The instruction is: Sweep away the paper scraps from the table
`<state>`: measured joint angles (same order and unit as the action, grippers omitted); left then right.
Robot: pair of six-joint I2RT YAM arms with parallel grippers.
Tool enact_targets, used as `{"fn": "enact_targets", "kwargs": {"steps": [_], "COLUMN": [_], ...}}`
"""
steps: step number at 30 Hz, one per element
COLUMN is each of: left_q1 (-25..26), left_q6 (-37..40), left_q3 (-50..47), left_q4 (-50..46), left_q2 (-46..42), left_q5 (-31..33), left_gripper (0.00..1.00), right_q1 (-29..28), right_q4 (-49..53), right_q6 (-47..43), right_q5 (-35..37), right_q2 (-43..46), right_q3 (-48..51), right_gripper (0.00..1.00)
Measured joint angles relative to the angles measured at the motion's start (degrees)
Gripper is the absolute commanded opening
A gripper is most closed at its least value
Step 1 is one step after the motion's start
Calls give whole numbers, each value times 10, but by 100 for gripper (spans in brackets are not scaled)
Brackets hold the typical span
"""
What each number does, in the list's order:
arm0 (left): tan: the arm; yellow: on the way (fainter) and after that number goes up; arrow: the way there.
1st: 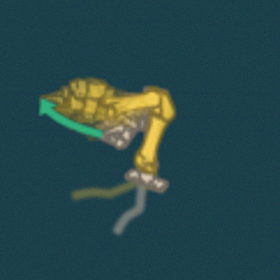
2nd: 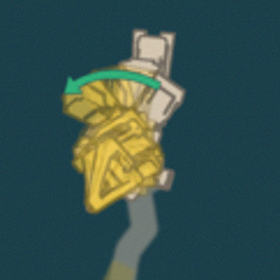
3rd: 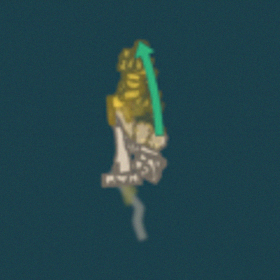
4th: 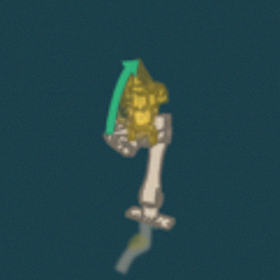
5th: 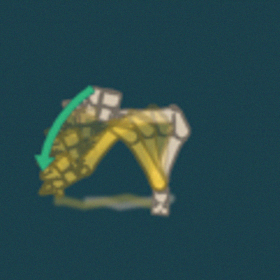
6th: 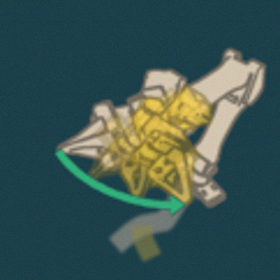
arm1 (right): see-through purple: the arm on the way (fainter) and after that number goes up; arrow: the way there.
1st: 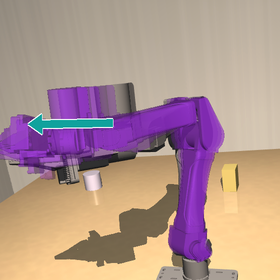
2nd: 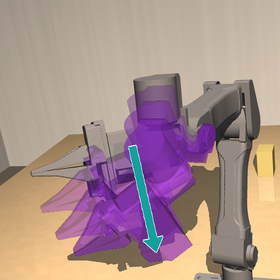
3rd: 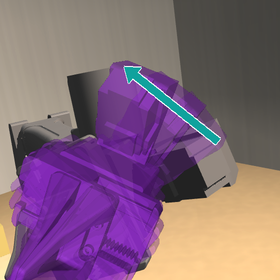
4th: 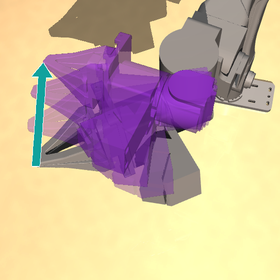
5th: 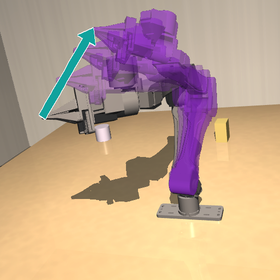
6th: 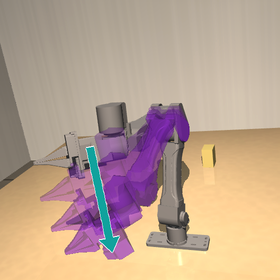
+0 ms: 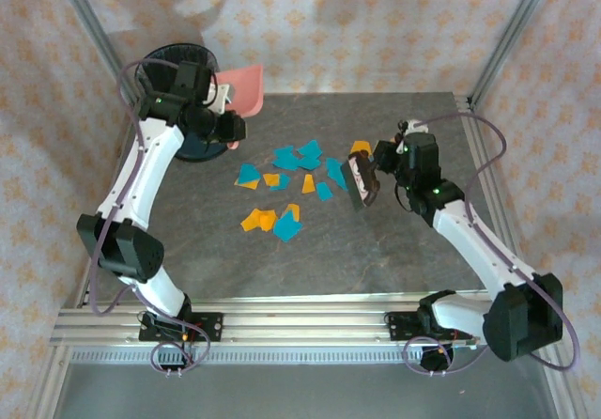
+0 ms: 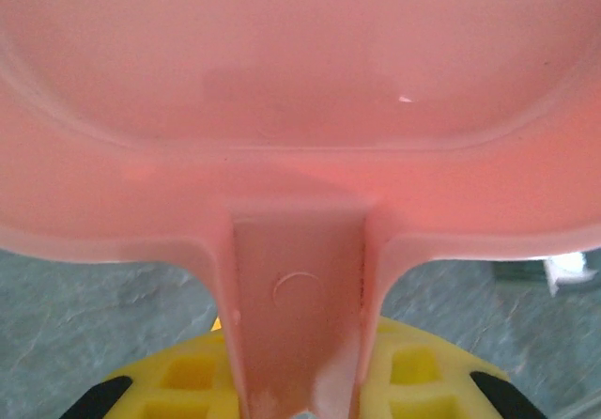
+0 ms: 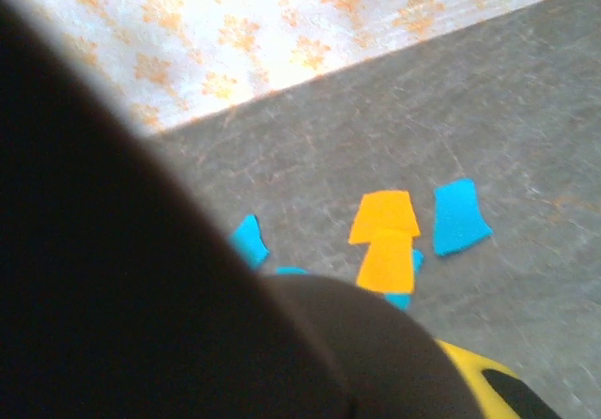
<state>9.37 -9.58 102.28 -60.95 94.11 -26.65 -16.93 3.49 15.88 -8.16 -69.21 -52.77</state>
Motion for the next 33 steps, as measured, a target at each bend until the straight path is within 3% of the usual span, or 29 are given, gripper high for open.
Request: {"fn": "enact_targets", "kwargs": {"steps": [15,23,33], "left_q1": [72,102,132], "left_q6": [52,50,50], "left_q3": [-176,-211,-218], "left_q4": [-31,-31,-31], "left_q2": [-80,-97,-97], "left_q5": [85,94,103], "left_gripper": [0,0,0], "right_q1": [49,55,66], "right_q4": [-76,-90,-91], "right_q6": [89,116,123], "right_q5": [-77,-91,-82], "right_q2": [-198,-286,-322], "right_q3": [-124,-173,-172], "right_gripper": [0,0,0]}}
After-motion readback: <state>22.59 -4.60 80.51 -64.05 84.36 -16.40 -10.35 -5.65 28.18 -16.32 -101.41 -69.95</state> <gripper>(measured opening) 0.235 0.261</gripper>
